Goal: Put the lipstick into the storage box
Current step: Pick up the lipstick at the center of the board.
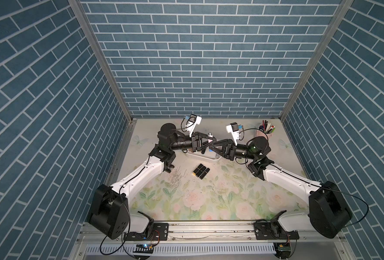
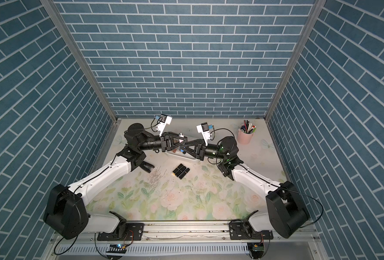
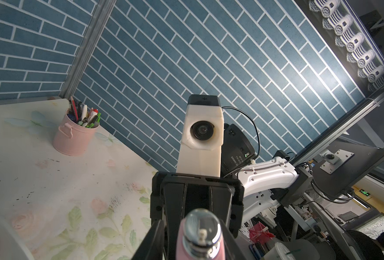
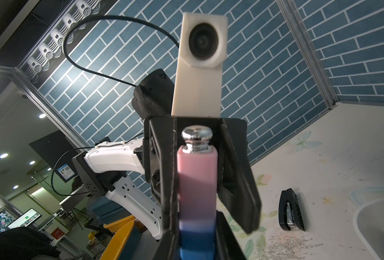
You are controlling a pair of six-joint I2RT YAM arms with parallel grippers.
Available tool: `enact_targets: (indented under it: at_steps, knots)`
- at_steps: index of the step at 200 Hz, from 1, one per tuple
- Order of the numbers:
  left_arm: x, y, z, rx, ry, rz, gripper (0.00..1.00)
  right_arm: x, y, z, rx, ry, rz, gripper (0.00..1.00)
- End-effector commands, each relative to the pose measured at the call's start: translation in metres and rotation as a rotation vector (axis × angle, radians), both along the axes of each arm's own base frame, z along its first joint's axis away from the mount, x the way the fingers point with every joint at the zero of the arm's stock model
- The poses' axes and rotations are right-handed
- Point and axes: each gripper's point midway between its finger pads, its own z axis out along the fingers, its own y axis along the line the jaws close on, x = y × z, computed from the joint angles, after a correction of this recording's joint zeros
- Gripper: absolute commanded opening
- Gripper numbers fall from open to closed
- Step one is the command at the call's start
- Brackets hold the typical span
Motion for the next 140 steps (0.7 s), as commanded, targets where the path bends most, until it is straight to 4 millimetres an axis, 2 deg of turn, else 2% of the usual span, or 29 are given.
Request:
enact_targets:
  at_steps: [1,24,48,72,86,100,107,119,140]
  knots:
    - [-0.0028,-0.0018,0.0071,-0.003,-0.035,-0.024,0.4,-0.0035,-0.0009,0.0026,0.018,-0.017,0.016,0.13]
    - [-0.0043,-0.0009,0.0081,0.0,-0.042,-0.025,0.39,-0.0038,-0.0012,0.0029,0.018,-0.016,0.016,0.13]
    - [-0.004,-0.0011,0.0096,0.001,-0.04,-0.028,0.27,-0.0039,-0.0009,0.0025,0.018,-0.016,0.016,0.13]
    - [-0.0035,-0.0016,0.0102,0.004,-0.04,-0.03,0.26,-0.0041,-0.001,0.001,0.016,-0.013,0.016,0.13]
    - [-0.0036,-0.0018,0.0102,0.004,-0.04,-0.032,0.19,-0.0042,-0.0014,0.0005,0.015,-0.013,0.016,0.13]
    - [-0.0028,-0.0024,0.0084,0.01,-0.034,-0.032,0.05,-0.0039,-0.0013,0.001,0.016,-0.013,0.014,0.14]
    - [-0.0024,-0.0025,0.0081,0.012,-0.034,-0.031,0.03,-0.0032,-0.0013,0.0012,0.016,-0.013,0.013,0.15]
    - [-0.0017,-0.0027,0.0057,0.018,-0.028,-0.031,0.02,-0.0025,-0.0011,0.0016,0.017,-0.015,0.011,0.21]
    - [0.0002,-0.0032,0.0027,0.034,-0.028,-0.025,0.0,-0.0009,-0.0015,0.0032,0.017,-0.021,0.004,0.47]
